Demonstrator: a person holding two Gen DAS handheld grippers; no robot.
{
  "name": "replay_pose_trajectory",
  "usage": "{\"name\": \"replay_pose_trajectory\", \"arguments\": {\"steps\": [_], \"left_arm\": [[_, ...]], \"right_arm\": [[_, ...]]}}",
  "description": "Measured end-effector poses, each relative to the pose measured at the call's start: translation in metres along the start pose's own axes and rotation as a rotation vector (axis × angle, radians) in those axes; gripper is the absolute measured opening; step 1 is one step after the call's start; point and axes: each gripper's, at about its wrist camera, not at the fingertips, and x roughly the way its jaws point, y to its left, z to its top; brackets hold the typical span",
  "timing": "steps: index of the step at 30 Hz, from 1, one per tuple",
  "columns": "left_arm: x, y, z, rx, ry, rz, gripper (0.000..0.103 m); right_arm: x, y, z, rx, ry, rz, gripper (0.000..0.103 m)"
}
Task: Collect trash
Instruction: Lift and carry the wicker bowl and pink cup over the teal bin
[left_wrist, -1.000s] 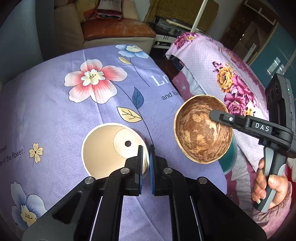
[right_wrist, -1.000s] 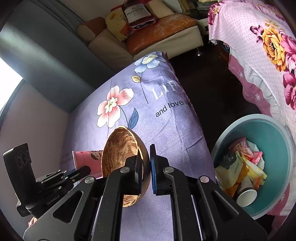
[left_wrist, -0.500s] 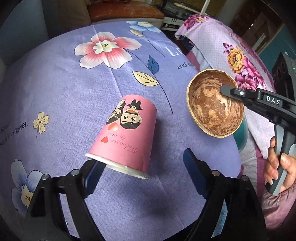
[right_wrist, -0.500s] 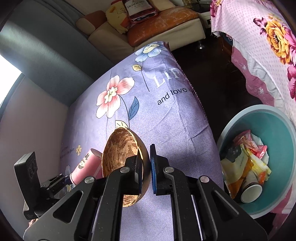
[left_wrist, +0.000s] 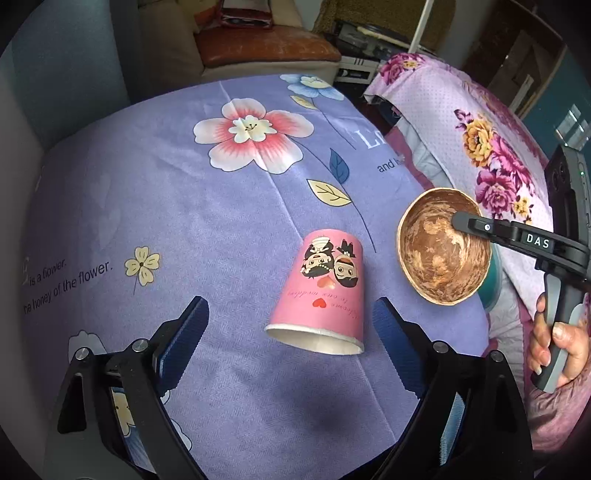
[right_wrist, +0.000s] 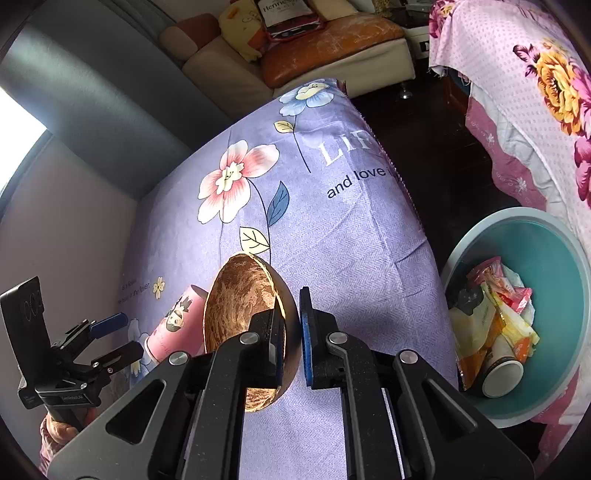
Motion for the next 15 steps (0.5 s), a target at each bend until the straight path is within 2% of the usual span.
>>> {"name": "replay_pose_trajectory", "arguments": {"steps": [7,12,14,15], "left_arm": [[0.049,-0.021,0.004,0.069,0.078,0.003,0.091],[0.068,-0.019,0.001,0.069,0.1,0.008,0.09],[0.068,-0.021,0.0,0.078,0.092,0.014,0.064],[0.065,-0.023,0.0,0.082,0.075,0.028,0.063]], "right_arm": [[-0.009,0.001,-0.001,-0.013,-0.005,-0.06,0.008],[-0.011,0.002,-0.001,-0.022,-0.007,-0.097,0.008],[-0.011,0.002,-0.001,-0.024,-0.006,-0.103,0.008],[-0.01,0.003,-0.002,-0.026,-0.006,-0.106,0.008]]}}
